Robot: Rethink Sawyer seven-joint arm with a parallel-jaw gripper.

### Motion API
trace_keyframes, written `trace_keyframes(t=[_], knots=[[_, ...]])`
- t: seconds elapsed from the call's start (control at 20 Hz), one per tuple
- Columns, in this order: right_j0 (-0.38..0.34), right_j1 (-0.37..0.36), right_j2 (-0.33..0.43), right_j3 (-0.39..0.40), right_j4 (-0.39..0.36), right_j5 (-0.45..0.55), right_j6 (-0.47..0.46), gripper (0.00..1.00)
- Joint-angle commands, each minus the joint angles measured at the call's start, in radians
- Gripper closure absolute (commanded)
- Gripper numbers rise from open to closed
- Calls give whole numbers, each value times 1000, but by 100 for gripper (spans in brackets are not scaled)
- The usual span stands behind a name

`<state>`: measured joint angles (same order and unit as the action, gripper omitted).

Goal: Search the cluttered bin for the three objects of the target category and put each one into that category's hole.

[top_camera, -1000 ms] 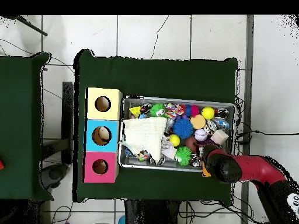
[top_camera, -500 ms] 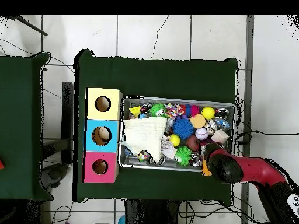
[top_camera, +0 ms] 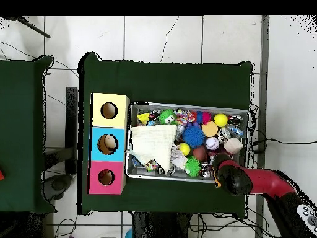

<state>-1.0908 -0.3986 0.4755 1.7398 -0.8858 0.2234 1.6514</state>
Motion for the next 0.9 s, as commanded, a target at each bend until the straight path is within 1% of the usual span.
trace_keyframes(t=[0.05, 0.2, 0.3, 0.5, 0.55, 0.75, 0.9], knots=[[22, 141, -77, -92, -103, -16, -15, 0], [22, 142, -76, -90, -102, -14, -40, 0], [34, 138, -89, -93, -93, -17, -30, 0], [36, 134, -89, -90, -86, -13, -31, 0], [40, 132, -92, -91, -86, -15, -29, 100], [59, 119, -108, -84, -78, -7, -14, 100], [97, 93, -138, -71, -67, -9, 21, 100]])
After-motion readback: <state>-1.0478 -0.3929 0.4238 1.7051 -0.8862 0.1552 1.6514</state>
